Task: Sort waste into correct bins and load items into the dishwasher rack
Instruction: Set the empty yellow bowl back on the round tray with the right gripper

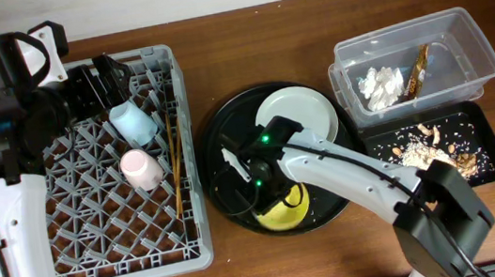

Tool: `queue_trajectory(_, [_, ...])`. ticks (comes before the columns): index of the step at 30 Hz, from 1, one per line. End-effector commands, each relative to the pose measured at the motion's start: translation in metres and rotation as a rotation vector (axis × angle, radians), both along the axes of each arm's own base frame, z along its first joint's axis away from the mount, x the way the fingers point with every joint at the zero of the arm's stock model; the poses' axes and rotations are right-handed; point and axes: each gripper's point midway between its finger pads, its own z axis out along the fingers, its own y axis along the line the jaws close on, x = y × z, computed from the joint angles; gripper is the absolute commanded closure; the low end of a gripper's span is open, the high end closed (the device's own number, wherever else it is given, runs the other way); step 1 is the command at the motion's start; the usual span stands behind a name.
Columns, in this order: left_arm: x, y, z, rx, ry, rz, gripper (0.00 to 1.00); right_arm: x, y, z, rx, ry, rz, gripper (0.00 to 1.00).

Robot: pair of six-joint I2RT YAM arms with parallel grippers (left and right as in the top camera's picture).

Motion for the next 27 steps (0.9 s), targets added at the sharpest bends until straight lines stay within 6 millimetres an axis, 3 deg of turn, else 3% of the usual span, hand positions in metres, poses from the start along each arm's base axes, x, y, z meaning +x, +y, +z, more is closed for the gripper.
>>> queue_trajectory(1, [0.001,-0.002,0.0,-0.005,-0.002,-0.009,0.01,0.018,0.004,0.025,0.043,-0.077,-0.008,0.59])
queue_trajectory(3, [0.001,-0.002,0.0,-0.005,-0.002,-0.009,0.01,0.05,0.004,0.057,0.112,-0.165,-0.062,0.47])
queue_trajectory(5, [0.001,-0.002,0.0,-0.005,-0.002,-0.009,0.01,0.086,-0.004,0.061,0.118,-0.276,-0.123,0.48])
queue_trajectory(6, [0.001,-0.002,0.0,-0.005,-0.002,-0.009,0.01,0.111,-0.021,0.053,0.043,-0.363,-0.178,0.48])
queue_trajectory(7, [0.001,-0.002,0.0,-0.005,-0.002,-0.009,0.01,0.121,-0.029,0.046,-0.003,-0.392,-0.216,0.48])
queue_trajectory(9, [0.001,-0.002,0.0,-0.005,-0.002,-0.009,0.01,0.139,-0.027,0.016,-0.046,-0.402,-0.223,0.48])
queue_trajectory(12, [0.001,-0.002,0.0,-0.005,-0.002,-0.009,0.01,0.151,-0.026,-0.028,-0.107,-0.388,-0.224,0.59])
queue_trajectory(13, [0.001,-0.002,0.0,-0.005,-0.002,-0.009,0.01,0.155,-0.024,-0.052,-0.121,-0.371,-0.22,0.6])
queue_trajectory(15, [0.001,-0.002,0.0,-0.005,-0.002,-0.009,0.01,0.155,-0.024,-0.075,-0.145,-0.347,-0.216,0.67])
queue_trajectory(17, [0.001,-0.002,0.0,-0.005,-0.002,-0.009,0.01,0.155,-0.024,-0.078,-0.144,-0.344,-0.218,0.96])
queue_trajectory(18, [0.001,-0.002,0.0,-0.005,-0.002,-0.009,0.01,0.159,-0.021,-0.071,-0.131,-0.357,-0.221,0.96])
queue_trajectory(20, [0.001,-0.002,0.0,-0.005,-0.002,-0.009,0.01,0.17,-0.017,-0.045,-0.102,-0.393,-0.234,0.96])
queue_trajectory(22, [0.001,-0.002,0.0,-0.005,-0.002,-0.009,0.01,0.195,-0.009,0.047,0.003,-0.511,-0.273,0.96])
queue_trajectory(23, [0.001,-0.002,0.0,-0.005,-0.002,-0.009,0.01,0.197,0.002,0.121,0.138,-0.565,-0.277,0.96])
queue_trajectory(25, [0.001,-0.002,0.0,-0.005,-0.002,-0.009,0.01,0.175,0.027,0.233,0.523,-0.55,-0.261,0.96])
queue_trajectory(27, [0.001,-0.002,0.0,-0.005,-0.002,-0.009,0.01,0.168,0.028,0.28,0.759,-0.463,-0.326,0.96])
